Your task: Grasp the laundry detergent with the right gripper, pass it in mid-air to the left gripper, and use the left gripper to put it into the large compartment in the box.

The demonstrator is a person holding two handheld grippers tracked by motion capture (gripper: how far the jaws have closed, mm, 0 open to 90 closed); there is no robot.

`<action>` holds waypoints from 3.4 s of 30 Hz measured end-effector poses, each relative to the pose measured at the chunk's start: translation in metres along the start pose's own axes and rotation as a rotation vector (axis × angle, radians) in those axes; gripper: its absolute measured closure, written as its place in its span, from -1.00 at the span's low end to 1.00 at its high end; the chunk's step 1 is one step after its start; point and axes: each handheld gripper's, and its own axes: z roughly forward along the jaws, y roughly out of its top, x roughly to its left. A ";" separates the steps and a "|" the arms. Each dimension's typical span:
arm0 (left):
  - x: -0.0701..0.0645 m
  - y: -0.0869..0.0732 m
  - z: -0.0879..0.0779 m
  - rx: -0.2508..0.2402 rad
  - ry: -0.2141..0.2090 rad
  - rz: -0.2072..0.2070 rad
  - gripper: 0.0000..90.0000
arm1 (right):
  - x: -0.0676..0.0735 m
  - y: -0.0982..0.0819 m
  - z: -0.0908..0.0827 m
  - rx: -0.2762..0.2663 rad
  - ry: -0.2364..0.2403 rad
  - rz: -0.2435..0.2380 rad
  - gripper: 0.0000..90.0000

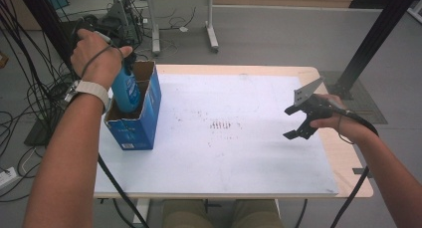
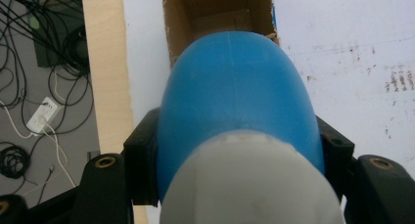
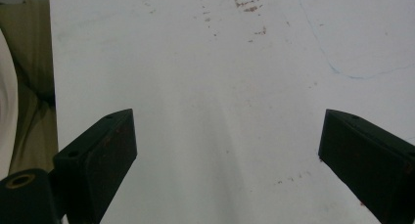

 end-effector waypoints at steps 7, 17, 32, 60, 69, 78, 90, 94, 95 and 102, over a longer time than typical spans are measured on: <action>0.000 -0.004 0.016 0.007 -0.002 0.005 -0.17 | 0.000 -0.001 0.000 0.003 -0.001 0.003 -0.84; -0.002 -0.010 0.040 0.019 -0.009 0.003 -0.17 | 0.001 -0.003 0.000 0.005 -0.003 0.008 -0.84; -0.005 -0.018 0.072 0.024 -0.002 0.006 -0.17 | 0.003 -0.007 0.001 0.010 -0.004 0.026 -0.84; -0.010 -0.027 0.117 0.050 0.011 0.025 -0.17 | 0.002 -0.014 0.001 0.019 -0.004 0.036 -0.84; -0.011 -0.027 0.120 0.048 0.011 0.032 -0.17 | 0.003 -0.014 0.003 0.020 0.000 0.038 -0.84; -0.012 -0.027 0.120 0.053 0.014 0.031 -0.17 | 0.003 -0.015 0.002 0.017 -0.004 0.036 -0.84; -0.010 -0.028 0.120 0.052 0.011 0.025 -0.18 | 0.004 -0.015 0.002 0.018 -0.003 0.037 -0.84; -0.010 -0.028 0.120 0.051 0.010 0.022 -0.18 | 0.004 -0.015 0.002 0.019 -0.004 0.032 -0.84; -0.010 -0.028 0.120 0.050 0.010 0.020 -0.18 | 0.004 -0.015 0.002 0.018 -0.003 0.032 -0.84; -0.010 -0.029 0.120 0.049 0.009 0.018 -0.18 | 0.004 -0.015 0.002 0.021 -0.004 0.036 -0.84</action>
